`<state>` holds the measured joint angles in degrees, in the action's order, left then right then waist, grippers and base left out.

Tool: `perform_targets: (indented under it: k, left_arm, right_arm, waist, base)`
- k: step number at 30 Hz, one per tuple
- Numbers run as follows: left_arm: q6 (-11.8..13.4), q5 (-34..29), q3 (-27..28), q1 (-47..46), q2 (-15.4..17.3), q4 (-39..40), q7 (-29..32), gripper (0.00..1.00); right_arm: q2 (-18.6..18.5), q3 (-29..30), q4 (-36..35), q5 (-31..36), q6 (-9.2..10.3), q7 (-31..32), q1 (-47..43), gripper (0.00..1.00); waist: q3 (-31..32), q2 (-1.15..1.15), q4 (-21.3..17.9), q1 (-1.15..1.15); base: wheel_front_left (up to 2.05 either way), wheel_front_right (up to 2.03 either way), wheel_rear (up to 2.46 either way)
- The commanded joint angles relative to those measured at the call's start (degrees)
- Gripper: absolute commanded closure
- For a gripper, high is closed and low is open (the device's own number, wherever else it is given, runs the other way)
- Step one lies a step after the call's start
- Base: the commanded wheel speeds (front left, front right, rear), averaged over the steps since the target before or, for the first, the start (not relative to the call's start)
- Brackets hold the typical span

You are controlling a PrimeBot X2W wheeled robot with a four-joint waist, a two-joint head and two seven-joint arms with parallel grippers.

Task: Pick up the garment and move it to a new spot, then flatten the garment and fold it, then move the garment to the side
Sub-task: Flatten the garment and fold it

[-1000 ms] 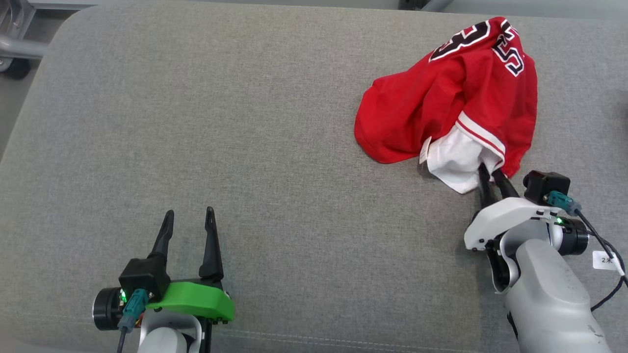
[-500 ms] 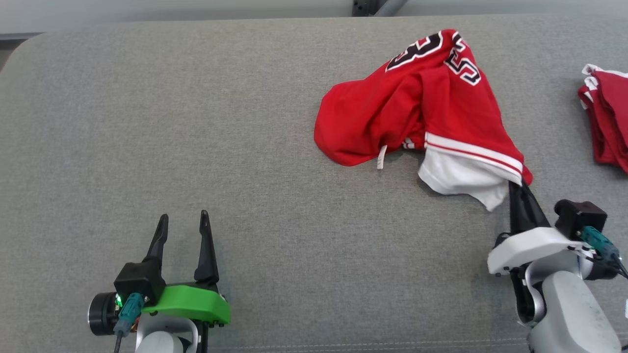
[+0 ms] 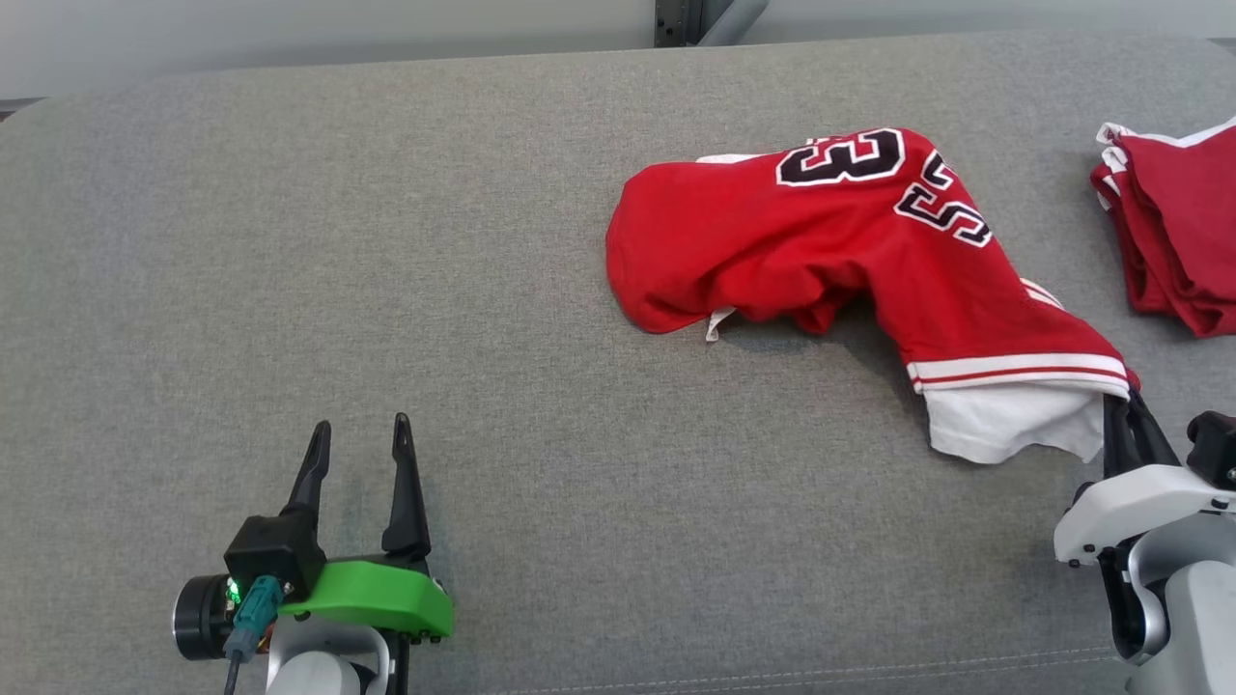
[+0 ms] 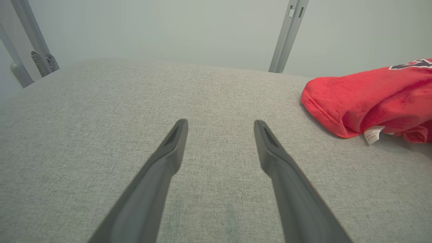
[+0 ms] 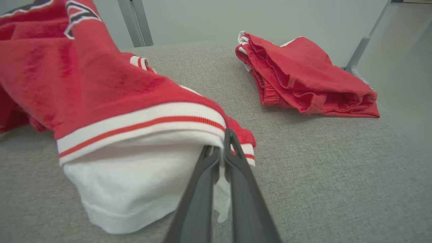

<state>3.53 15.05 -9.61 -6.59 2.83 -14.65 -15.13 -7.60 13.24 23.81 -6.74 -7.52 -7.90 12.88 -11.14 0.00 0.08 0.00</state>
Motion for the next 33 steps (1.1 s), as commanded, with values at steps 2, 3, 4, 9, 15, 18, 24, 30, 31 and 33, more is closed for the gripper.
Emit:
perform_targets:
  k: [2,3,4,9,15,18,24,30,31,33]
  left_arm:
    - [0.0,-0.2,0.2,-0.2,0.1,0.1,0.0,0.00]
    - [0.1,-0.2,0.2,-0.2,0.1,0.1,0.0,0.00]
    - [0.1,-0.1,0.2,-0.1,0.1,0.0,0.0,0.00]
    - [0.3,0.4,0.0,0.1,0.1,0.0,0.0,0.00]
    - [0.5,1.0,-0.7,0.4,0.1,0.0,0.0,0.00]
    - [0.6,1.3,-0.8,0.4,0.1,0.1,0.0,0.00]
    - [1.0,1.9,-1.8,-0.1,0.1,0.3,0.0,0.00]
    - [1.5,3.1,-2.6,-0.3,0.1,0.5,0.0,0.00]
    - [1.6,3.2,-2.8,-0.4,0.1,0.5,0.0,0.00]
    - [1.6,3.4,-2.9,-0.4,0.1,0.4,0.0,0.00]
  right_arm:
    - [-0.5,1.1,-0.2,0.6,0.07,-0.2,-0.3,0.55]
    - [-0.5,1.4,-0.5,0.7,0.07,-0.1,-0.3,0.40]
    - [-0.5,1.6,-1.0,0.7,0.07,-0.1,-0.4,0.16]
    - [-0.3,0.6,-6.7,0.1,0.07,-1.3,-1.1,0.00]
    - [1.6,-4.3,-18.6,-1.5,0.07,-1.4,-1.6,0.00]
    - [1.8,-10.6,-20.4,-3.1,0.07,2.2,-1.8,0.00]
    - [1.1,-19.1,-13.7,-6.3,0.07,5.3,0.5,0.00]
    - [2.7,-18.8,-1.0,-13.0,0.07,4.9,4.9,0.00]
    - [2.8,-18.1,1.1,-13.7,0.07,4.5,5.9,0.00]
    - [3.2,-17.5,5.0,-14.8,0.06,3.2,7.8,0.00]
  waist:
    - [0.1,0.00,0.1,0.00]
    - [0.1,0.00,0.2,0.00]
    - [0.2,0.00,0.2,0.00]
    - [0.7,0.00,0.5,0.00]
    - [1.4,0.00,2.1,0.00]
    - [1.5,0.00,3.4,0.00]
    - [1.2,0.00,7.1,0.00]
    - [0.2,0.00,11.3,0.00]
    - [0.0,0.00,12.0,0.00]
    - [-0.3,0.00,13.3,0.00]
  base:
    - [0.00,0.00,0.00]
    - [0.00,0.00,0.00]
    - [0.00,0.00,0.00]
    - [0.00,0.00,0.00]
    - [0.00,0.00,0.00]
    - [0.00,0.00,0.00]
    - [0.00,0.00,0.00]
    - [0.00,0.00,0.00]
    - [0.00,0.00,0.00]
    - [0.00,0.00,0.00]
